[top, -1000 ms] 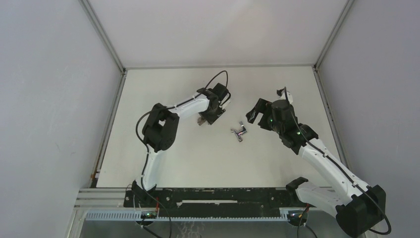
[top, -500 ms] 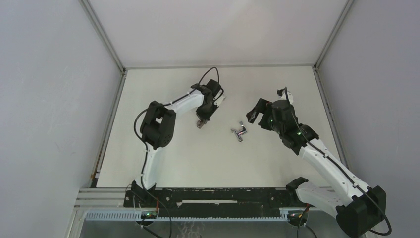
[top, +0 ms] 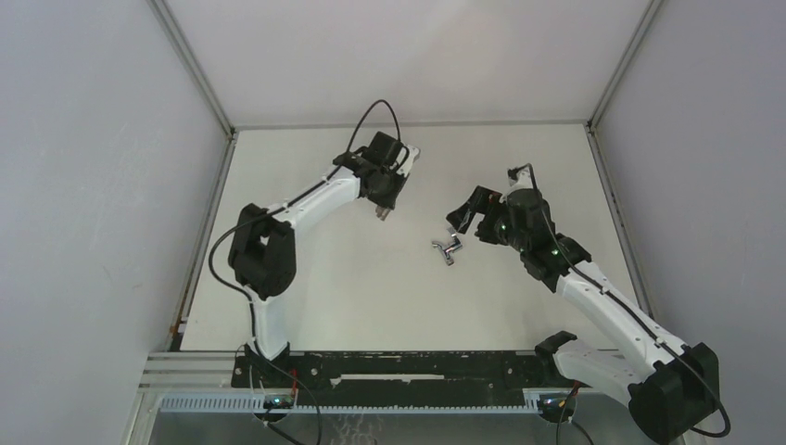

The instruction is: Install the water faucets

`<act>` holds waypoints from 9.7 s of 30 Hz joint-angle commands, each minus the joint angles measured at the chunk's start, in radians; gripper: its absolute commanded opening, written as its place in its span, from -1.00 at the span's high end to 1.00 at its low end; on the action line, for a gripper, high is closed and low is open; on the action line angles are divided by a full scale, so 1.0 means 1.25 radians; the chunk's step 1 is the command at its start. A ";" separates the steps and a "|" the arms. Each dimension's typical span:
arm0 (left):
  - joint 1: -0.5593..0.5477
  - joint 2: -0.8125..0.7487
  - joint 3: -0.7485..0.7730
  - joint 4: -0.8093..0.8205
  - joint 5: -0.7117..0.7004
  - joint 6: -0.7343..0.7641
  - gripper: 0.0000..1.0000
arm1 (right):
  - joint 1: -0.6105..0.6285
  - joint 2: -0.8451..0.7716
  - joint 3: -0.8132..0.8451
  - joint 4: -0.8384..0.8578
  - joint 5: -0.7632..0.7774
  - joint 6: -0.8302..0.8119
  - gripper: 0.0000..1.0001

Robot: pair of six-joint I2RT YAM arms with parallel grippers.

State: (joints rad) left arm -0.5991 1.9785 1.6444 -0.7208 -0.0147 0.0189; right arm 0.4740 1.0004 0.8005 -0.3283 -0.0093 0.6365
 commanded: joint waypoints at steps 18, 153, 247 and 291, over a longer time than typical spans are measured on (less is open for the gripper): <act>-0.008 -0.239 -0.108 0.183 0.156 -0.505 1.00 | 0.098 0.278 -0.160 0.733 -0.141 0.136 -0.70; -0.034 0.028 -0.057 0.117 -0.132 -0.480 0.97 | -0.163 -0.004 0.024 -0.166 0.026 -0.103 -0.45; -0.021 -0.462 -0.496 0.473 0.616 -0.505 -0.52 | 0.050 0.104 0.009 0.163 -0.107 -0.186 1.00; -0.080 -0.311 -0.479 0.675 0.557 -0.629 0.97 | 0.048 0.035 -0.046 0.132 0.018 0.193 1.00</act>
State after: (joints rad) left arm -0.6918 1.5761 0.9577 0.1505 0.6632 -0.8062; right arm 0.5270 1.0927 0.7311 -0.2436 0.0433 0.8841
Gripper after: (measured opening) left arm 0.240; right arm 0.269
